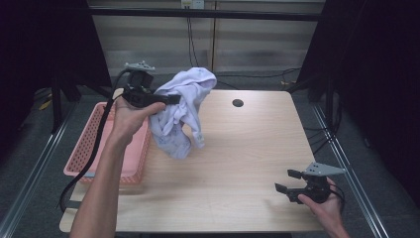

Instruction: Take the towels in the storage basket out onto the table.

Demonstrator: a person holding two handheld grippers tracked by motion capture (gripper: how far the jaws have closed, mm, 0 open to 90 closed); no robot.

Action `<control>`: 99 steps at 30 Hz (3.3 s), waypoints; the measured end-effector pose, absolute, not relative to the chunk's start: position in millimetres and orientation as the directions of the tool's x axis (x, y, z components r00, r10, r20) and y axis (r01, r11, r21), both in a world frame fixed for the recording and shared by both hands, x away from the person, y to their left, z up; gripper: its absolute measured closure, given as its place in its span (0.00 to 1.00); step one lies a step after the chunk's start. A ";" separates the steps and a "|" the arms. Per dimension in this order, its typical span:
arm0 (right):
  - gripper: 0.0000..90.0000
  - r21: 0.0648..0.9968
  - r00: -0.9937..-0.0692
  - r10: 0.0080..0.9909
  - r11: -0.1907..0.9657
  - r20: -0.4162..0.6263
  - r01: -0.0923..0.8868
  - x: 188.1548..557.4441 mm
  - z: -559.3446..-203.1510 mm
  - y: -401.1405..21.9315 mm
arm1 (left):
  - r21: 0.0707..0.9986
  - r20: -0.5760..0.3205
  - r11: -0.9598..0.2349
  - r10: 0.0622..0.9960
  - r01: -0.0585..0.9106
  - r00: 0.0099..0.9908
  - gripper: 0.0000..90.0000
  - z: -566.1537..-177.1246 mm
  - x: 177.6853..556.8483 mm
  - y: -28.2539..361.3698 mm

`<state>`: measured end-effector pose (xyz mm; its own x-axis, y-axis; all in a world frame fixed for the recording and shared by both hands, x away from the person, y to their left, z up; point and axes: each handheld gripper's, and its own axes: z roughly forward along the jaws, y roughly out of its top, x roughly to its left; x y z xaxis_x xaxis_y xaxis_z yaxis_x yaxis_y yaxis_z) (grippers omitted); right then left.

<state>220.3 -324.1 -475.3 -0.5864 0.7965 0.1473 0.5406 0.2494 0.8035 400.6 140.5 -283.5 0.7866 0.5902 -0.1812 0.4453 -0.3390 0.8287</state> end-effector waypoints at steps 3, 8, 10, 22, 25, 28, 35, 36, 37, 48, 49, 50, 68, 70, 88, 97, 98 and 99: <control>0.24 0.801 -0.594 0.792 0.262 0.140 0.538 221.0 -475.6 -324.1 | 0.819 -0.173 -0.370 0.570 0.439 0.803 0.67 -297.0 395.7 122.3; 0.24 0.796 -0.591 0.793 0.260 0.146 0.546 221.7 -476.2 -323.5 | 0.791 -0.184 -0.411 0.546 0.453 0.818 0.66 -323.9 394.1 95.9; 0.24 0.796 -0.594 0.792 0.265 0.143 0.545 222.2 -476.6 -323.2 | 0.768 -0.195 -0.441 0.530 0.465 0.825 0.65 -342.8 393.3 78.5; 0.24 0.787 -0.601 0.786 0.275 0.146 0.552 222.0 -478.1 -321.5 | 0.676 -0.229 -0.547 0.481 0.494 0.846 0.60 -438.7 377.0 34.2; 0.24 0.784 -0.603 0.784 0.279 0.148 0.554 223.4 -478.8 -320.9 | 0.644 -0.149 -0.624 0.464 0.442 0.873 0.58 -462.5 368.3 21.3; 0.24 0.781 -0.606 0.782 0.285 0.146 0.556 224.0 -479.4 -318.2 | 0.629 -0.119 -0.660 0.440 0.411 0.890 0.48 -474.8 363.8 17.7; 0.25 0.778 -0.624 0.761 0.280 0.177 0.562 224.4 -480.4 -311.4 | 0.672 -0.235 -0.587 0.409 0.451 0.882 0.25 -462.9 361.9 24.1; 0.25 0.779 -0.625 0.759 0.278 0.179 0.561 225.4 -480.6 -310.8 | 0.687 -0.238 -0.573 0.404 0.447 0.883 0.24 -457.2 361.6 28.8; 0.24 0.779 -0.623 0.761 0.274 0.184 0.565 226.1 -480.2 -310.4 | 0.693 -0.245 -0.557 0.415 0.458 0.876 0.25 -453.8 361.3 31.6; 0.25 0.792 -0.670 0.726 0.316 0.152 0.523 231.8 -466.9 -279.7 | 0.744 -0.191 -0.488 0.499 0.457 0.845 0.35 -422.3 317.2 91.1; 0.27 0.795 -0.700 0.699 0.338 0.146 0.503 228.9 -465.1 -266.0 | 0.763 -0.207 -0.456 0.499 0.458 0.841 0.44 -425.1 303.4 107.0; 0.27 0.795 -0.700 0.699 0.338 0.146 0.503 228.9 -465.1 -266.0 | 0.763 -0.207 -0.456 0.499 0.458 0.841 0.45 -425.1 303.4 107.0; 0.49 0.741 -0.729 0.672 0.423 0.129 0.522 297.1 -493.6 -196.4 | 0.728 -0.241 -0.485 0.481 0.485 0.843 0.87 -472.8 306.0 87.7; 0.57 0.731 -0.731 0.673 0.442 0.114 0.521 296.7 -495.9 -195.5 | 0.744 -0.262 -0.452 0.480 0.492 0.837 0.89 -469.3 306.3 90.9; 0.95 0.779 -0.674 0.734 0.372 0.086 0.504 293.1 -459.6 -242.9 | 0.880 -0.248 -0.228 0.529 0.417 0.812 0.92 -387.9 322.7 140.3; 0.96 0.839 -0.566 0.823 0.275 0.047 0.469 318.3 -409.8 -276.8 | 0.934 -0.193 -0.151 0.546 0.323 0.815 0.93 -327.1 334.2 148.5; 0.96 0.839 -0.566 0.823 0.275 0.047 0.469 318.3 -409.8 -276.8 | 0.934 -0.193 -0.151 0.546 0.323 0.815 0.93 -327.1 334.2 148.5; 0.96 0.844 -0.558 0.828 0.264 0.049 0.467 323.8 -404.4 -279.0 | 0.943 -0.183 -0.141 0.541 0.303 0.821 0.93 -316.7 335.5 146.3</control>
<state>323.8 -279.0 -404.4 -0.5579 0.8285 0.0492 0.4672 0.2645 0.8437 335.5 146.3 -316.7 0.8210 0.5408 -0.1831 0.3030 -0.1408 0.9425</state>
